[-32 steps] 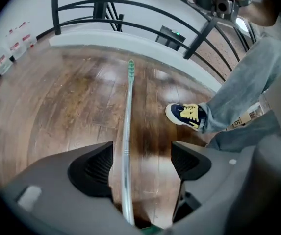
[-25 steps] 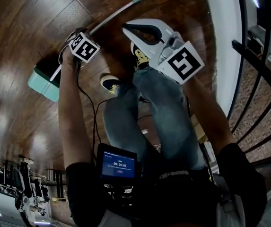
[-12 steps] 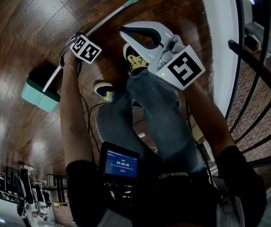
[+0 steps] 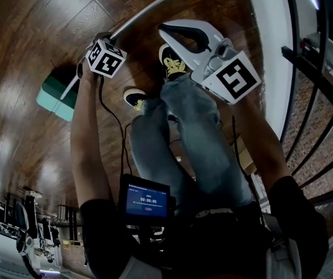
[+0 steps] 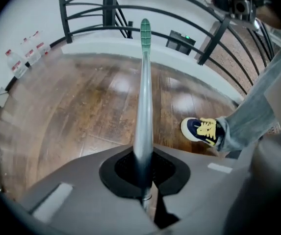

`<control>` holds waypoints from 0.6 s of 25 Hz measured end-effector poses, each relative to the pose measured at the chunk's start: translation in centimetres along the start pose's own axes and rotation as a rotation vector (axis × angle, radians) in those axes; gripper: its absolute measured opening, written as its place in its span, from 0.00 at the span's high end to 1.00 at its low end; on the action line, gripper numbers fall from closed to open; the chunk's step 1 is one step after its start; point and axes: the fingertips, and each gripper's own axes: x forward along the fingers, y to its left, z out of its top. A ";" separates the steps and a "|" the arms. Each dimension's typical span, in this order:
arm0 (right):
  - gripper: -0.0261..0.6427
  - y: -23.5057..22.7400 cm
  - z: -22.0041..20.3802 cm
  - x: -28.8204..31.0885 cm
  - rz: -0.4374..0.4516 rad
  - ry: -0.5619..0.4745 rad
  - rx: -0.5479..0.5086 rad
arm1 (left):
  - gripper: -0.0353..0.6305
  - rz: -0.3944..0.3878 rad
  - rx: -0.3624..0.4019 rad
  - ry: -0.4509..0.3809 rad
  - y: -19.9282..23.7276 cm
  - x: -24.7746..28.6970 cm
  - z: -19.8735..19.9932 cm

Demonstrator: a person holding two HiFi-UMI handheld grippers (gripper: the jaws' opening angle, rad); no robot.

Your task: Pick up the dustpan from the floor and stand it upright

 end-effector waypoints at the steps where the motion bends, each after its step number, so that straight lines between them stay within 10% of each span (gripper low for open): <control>1: 0.96 0.6 0.9 -0.3 0.001 -0.007 -0.002 | 0.91 0.011 -0.009 -0.036 0.2 -1.9 0.7; 15: 0.96 13.4 14.5 -3.2 0.159 -0.082 -0.133 | 0.92 0.260 -0.167 -0.510 -0.6 -25.0 3.9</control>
